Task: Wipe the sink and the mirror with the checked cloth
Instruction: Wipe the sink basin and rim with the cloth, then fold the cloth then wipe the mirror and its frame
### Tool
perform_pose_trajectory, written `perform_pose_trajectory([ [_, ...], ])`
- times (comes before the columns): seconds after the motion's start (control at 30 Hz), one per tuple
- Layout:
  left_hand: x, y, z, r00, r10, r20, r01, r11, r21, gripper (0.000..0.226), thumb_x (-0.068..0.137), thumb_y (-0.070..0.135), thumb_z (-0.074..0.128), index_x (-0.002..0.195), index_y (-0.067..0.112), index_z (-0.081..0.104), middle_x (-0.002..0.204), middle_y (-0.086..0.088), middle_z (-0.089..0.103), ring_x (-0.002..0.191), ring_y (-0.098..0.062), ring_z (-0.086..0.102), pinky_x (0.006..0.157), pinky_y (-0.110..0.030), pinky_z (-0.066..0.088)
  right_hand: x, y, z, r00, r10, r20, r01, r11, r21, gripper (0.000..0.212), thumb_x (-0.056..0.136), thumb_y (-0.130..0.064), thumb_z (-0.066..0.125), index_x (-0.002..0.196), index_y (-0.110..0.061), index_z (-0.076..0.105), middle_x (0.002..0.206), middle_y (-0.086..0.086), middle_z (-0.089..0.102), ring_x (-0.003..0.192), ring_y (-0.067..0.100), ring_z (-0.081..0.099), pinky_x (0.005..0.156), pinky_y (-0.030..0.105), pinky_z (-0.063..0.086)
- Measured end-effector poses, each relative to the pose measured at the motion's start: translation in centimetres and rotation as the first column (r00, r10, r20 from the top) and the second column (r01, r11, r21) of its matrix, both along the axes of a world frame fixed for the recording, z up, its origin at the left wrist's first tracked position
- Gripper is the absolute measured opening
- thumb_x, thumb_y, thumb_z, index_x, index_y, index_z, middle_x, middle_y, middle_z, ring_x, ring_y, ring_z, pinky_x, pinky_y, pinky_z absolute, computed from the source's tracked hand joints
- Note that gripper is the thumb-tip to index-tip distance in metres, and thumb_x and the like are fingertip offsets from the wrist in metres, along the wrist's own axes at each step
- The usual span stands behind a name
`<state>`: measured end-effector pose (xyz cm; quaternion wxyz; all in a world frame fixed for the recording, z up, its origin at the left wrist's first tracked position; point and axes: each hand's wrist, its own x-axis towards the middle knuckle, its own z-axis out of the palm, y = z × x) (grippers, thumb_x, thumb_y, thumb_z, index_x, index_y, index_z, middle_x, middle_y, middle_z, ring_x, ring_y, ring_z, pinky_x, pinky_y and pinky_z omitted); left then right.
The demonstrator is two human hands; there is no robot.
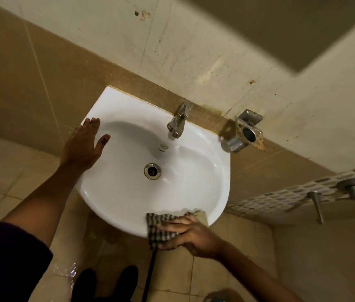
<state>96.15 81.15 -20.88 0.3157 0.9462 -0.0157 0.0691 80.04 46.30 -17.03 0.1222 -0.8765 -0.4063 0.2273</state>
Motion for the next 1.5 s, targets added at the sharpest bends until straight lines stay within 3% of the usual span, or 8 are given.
perform_pose_trajectory([
  [0.23,-0.4,-0.4,0.0,1.0,-0.028,0.007,0.027,0.999,0.036,0.053,0.094,0.031,0.045,0.134,-0.005,0.043,0.139,-0.028,0.045,0.136,-0.042,0.035,0.113,-0.051,0.022,4.2,-9.1,3.3,0.96,-0.262,-0.097,0.236,0.946,-0.225,0.045,0.07,0.015,0.053,0.097,-0.014,0.077,0.134,-0.004,0.056,0.124,0.016,0.052,0.109,0.037,0.034],
  [0.4,-3.6,-6.7,3.2,0.981,-0.118,-0.151,0.087,0.976,-0.199,0.031,0.092,0.028,0.055,0.112,0.007,0.064,0.116,-0.015,0.067,0.11,-0.033,0.061,0.105,-0.035,0.034,5.9,-9.3,6.5,0.811,-0.57,0.13,0.571,0.82,0.037,0.016,0.083,0.008,0.061,0.08,0.003,0.075,0.117,0.017,0.065,0.114,0.029,0.061,0.099,0.037,0.049],
  [0.6,-7.2,-14.1,6.5,0.536,-0.628,-0.564,-0.196,0.557,-0.807,0.058,0.088,0.061,0.039,0.112,0.015,0.065,0.119,-0.008,0.067,0.1,-0.027,0.064,0.086,-0.036,0.045,5.5,-0.7,8.5,0.731,-0.662,0.167,0.554,0.717,0.423,0.057,0.067,0.027,0.048,0.094,-0.013,0.076,0.125,0.004,0.064,0.118,0.01,0.051,0.103,0.022,0.04],
  [0.83,-5.6,-13.9,11.4,0.622,-0.729,-0.287,-0.21,0.198,-0.958,0.046,0.088,0.048,0.049,0.106,0.012,0.071,0.114,-0.012,0.07,0.105,-0.024,0.066,0.086,-0.035,0.053,3.1,3.6,9.6,0.823,-0.496,0.275,0.367,0.836,0.408,0.039,0.087,0.007,0.054,0.103,-0.024,0.073,0.145,-0.004,0.044,0.136,0.01,0.025,0.111,0.02,0.024],
  [0.97,-5.1,-14.0,14.0,0.695,-0.674,-0.25,0.09,0.426,-0.9,0.023,0.086,0.012,0.062,0.106,0.001,0.064,0.104,-0.012,0.07,0.099,-0.025,0.066,0.083,-0.027,0.051,2.1,3.0,10.5,0.855,-0.512,0.084,0.404,0.758,0.513,0.035,0.08,-0.022,0.072,0.111,-0.038,0.067,0.147,-0.02,0.035,0.142,0.004,0.02,0.112,0.015,0.021],
  [1.13,-4.8,-14.5,18.5,0.636,-0.747,-0.195,0.425,0.549,-0.72,0.02,0.092,0.014,0.056,0.094,-0.005,0.062,0.085,-0.013,0.064,0.078,-0.023,0.06,0.072,-0.031,0.046,2.8,2.4,13.4,0.654,-0.701,-0.282,0.57,0.213,0.793,0.052,0.069,-0.037,0.079,0.113,-0.036,0.053,0.118,-0.016,0.057,0.117,0.005,0.054,0.096,0.031,0.048],
  [1.27,-4.1,-14.9,23.1,0.592,-0.795,-0.13,0.621,0.554,-0.555,0.017,0.092,0.015,0.057,0.076,0.012,0.064,0.069,0.009,0.064,0.065,-0.006,0.055,0.064,-0.025,0.042,4.5,3.3,15.6,0.666,-0.674,-0.318,0.637,0.294,0.712,0.053,0.07,-0.028,0.082,0.114,-0.037,0.054,0.109,-0.011,0.067,0.098,0.006,0.067,0.081,0.024,0.055],
  [1.5,-2.4,-12.8,28.5,0.727,-0.627,0.28,0.658,0.522,-0.543,0.03,0.073,0.014,0.077,0.094,0.013,0.056,0.083,0.005,0.064,0.079,-0.004,0.059,0.073,-0.02,0.047,7.9,4.0,24.6,0.495,-0.837,0.232,0.399,0.456,0.796,0.02,0.08,-0.029,0.073,0.099,-0.029,0.067,0.082,-0.025,0.065,0.078,-0.017,0.06,0.065,-0.001,0.042],
])
